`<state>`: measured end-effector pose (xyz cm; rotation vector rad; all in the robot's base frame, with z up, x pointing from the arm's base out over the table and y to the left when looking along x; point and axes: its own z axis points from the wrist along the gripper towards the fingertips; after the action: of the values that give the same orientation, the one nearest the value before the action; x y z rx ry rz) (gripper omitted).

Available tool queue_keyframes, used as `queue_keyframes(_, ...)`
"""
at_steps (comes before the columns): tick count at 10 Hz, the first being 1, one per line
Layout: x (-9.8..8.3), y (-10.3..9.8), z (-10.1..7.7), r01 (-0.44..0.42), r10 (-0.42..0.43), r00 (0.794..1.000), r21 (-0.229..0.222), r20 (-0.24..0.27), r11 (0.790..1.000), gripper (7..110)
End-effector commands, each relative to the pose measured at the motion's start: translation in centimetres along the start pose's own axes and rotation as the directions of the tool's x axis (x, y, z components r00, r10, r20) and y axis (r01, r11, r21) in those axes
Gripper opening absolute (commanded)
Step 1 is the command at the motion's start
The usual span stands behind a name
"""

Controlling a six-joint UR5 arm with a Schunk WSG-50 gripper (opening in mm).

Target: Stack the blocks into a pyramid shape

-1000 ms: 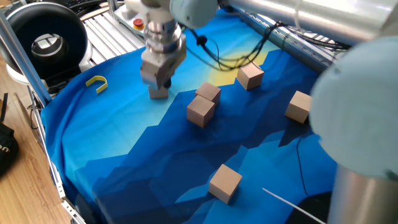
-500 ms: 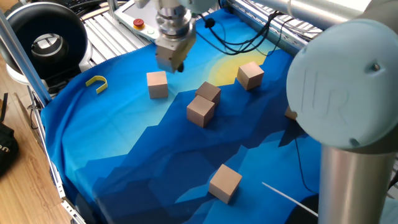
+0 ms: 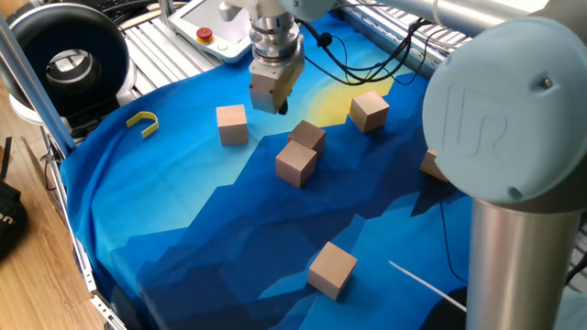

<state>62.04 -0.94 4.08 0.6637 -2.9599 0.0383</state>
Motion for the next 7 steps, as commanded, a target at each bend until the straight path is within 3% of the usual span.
queue_keyframes(1,2.05,2.61,0.06,0.008,-0.015,0.998,-0.120,-0.062,0.993,7)
queue_keyframes(4,2.95,2.24,0.63,-0.012,0.004,0.997,-0.102,-0.075,0.995,7)
queue_keyframes(7,2.92,2.04,0.80,-0.080,0.075,0.996,-0.097,-0.052,0.992,7)
